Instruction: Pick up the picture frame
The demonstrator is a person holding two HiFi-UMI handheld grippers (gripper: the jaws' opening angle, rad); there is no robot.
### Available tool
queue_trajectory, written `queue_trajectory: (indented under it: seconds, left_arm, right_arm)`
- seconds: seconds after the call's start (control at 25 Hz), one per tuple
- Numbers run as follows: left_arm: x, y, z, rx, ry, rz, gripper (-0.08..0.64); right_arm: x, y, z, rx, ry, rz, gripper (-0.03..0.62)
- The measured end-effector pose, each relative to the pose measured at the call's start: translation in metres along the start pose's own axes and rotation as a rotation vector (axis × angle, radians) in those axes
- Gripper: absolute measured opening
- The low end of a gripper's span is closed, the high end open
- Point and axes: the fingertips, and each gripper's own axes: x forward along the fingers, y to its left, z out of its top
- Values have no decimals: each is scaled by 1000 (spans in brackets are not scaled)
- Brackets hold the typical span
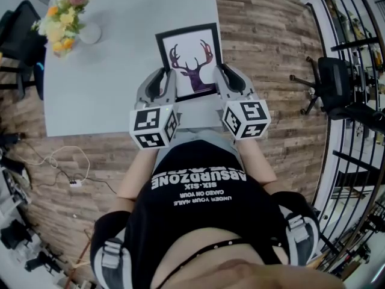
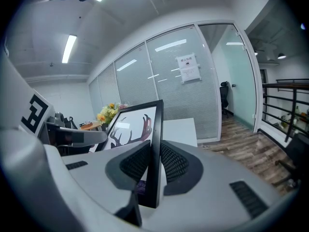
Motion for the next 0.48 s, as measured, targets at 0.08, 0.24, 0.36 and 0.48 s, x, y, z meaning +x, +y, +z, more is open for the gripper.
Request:
queue_trajectory:
  seconds: [0.08,0.24,0.36,0.48]
  left_arm:
    - [-2,0,-1,-3,-1,1,100]
    - [-5,2,-1,-8,-1,4,100]
    - [-7,5,-1,-11,-1,6,100]
    - [-8,7,-3,-13,1,10,100]
  right_arm:
    - [-1,2,0,-4,-1,0,78]
    - [-2,4,0,-12,3,2,77]
    - [0,7,-2,-10,7,5,78]
    - [1,10,-3,-9,7,6,78]
